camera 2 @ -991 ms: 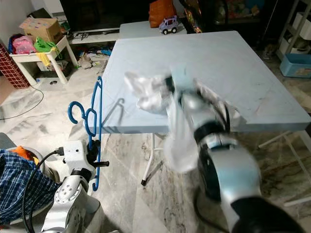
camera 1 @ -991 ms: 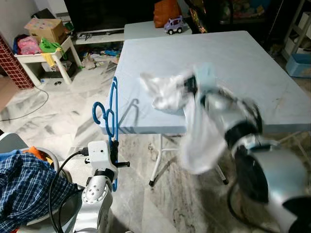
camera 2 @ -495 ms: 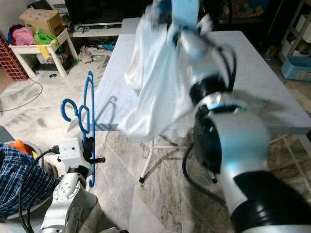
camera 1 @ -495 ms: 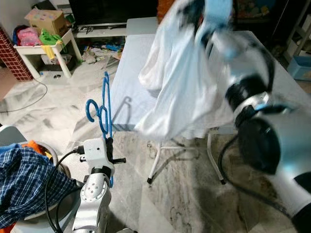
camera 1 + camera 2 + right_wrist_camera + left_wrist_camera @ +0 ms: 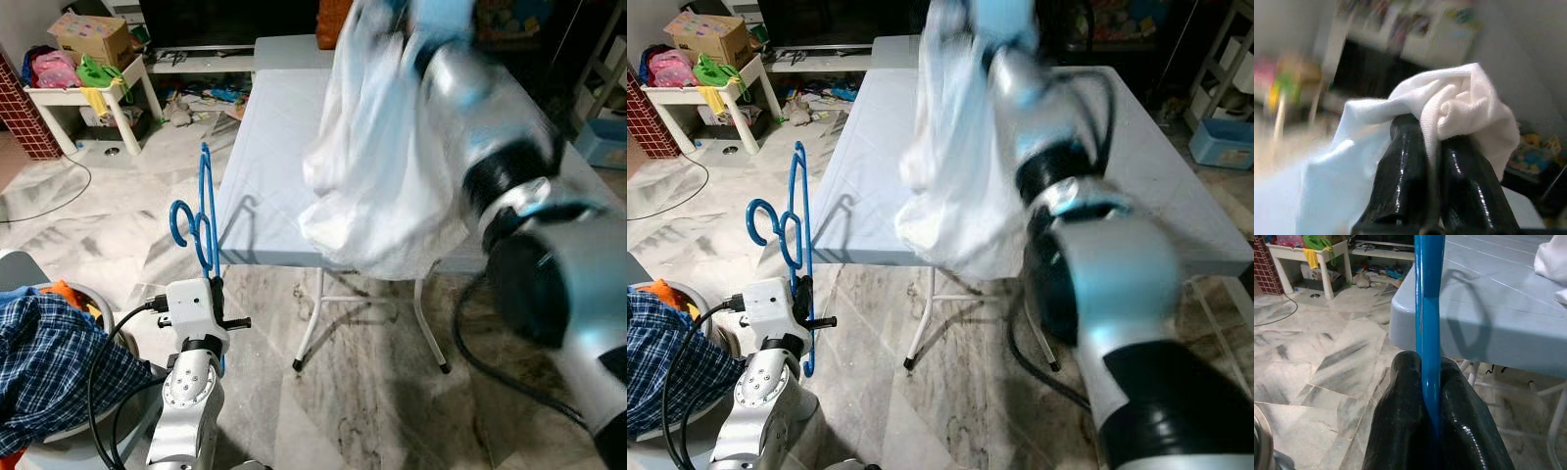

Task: Hang hanger

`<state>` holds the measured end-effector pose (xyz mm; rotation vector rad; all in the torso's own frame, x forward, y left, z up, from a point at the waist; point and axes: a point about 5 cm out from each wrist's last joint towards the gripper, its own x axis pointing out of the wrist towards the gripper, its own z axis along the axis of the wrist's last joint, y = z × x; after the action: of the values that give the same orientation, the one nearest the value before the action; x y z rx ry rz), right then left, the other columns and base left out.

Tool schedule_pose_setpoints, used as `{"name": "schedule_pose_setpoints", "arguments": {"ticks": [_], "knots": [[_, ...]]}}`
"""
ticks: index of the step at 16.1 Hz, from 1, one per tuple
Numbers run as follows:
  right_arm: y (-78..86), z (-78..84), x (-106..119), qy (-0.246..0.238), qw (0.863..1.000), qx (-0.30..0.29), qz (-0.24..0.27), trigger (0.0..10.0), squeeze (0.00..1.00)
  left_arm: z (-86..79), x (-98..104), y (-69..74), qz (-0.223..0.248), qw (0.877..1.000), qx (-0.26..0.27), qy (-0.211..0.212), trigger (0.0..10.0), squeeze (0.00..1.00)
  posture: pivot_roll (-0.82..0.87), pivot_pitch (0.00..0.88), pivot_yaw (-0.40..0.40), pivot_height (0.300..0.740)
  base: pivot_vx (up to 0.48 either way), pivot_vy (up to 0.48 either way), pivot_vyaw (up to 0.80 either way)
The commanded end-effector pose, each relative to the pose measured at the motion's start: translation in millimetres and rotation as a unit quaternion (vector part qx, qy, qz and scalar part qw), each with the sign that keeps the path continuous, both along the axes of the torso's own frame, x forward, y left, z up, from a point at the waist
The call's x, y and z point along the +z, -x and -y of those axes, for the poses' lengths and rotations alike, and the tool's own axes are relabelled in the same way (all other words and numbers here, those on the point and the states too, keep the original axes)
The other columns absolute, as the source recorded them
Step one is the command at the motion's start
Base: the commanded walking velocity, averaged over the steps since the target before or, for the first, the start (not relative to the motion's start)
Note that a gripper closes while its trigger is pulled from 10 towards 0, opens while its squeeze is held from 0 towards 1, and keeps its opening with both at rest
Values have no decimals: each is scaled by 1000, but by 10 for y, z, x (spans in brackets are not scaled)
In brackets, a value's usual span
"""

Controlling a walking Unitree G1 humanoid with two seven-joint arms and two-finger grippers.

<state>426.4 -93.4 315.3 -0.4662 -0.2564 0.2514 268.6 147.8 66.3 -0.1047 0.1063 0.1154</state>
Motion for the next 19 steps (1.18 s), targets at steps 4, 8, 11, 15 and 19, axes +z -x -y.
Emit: {"name": "schedule_pose_setpoints", "arguments": {"ticks": [4, 8, 11, 15, 19], "knots": [[81, 179, -1041, 153, 972, 39, -177, 10000, 1000, 6, -91, 18, -23, 1000, -5, 1, 10000, 0, 3, 0, 9, 740, 0, 0, 0], [135, 492, -1189, 166, 961, 57, -214, 10000, 1000, 20, -92, -11, -25, 1000, -17, -1, 10000, 0, -15, 0, 33, 740, 0, 0, 0], [189, 640, -1291, 169, 953, 77, -240, 10000, 1000, 29, -105, -15, -27, 999, -22, 4, 10000, 0, -26, 0, 34, 740, 0, 0, 0], [266, 845, -1428, 105, 957, 75, -258, 10000, 1000, 37, -123, -23, -29, 999, -34, 4, 10000, 0, -33, 0, 59, 740, 0, 0, 0], [308, 1001, -1437, 28, 970, 55, -235, 10000, 1000, -30, -117, -31, -29, 999, -33, -2, 10000, 0, -52, 0, 77, 740, 0, 0, 0]]}}
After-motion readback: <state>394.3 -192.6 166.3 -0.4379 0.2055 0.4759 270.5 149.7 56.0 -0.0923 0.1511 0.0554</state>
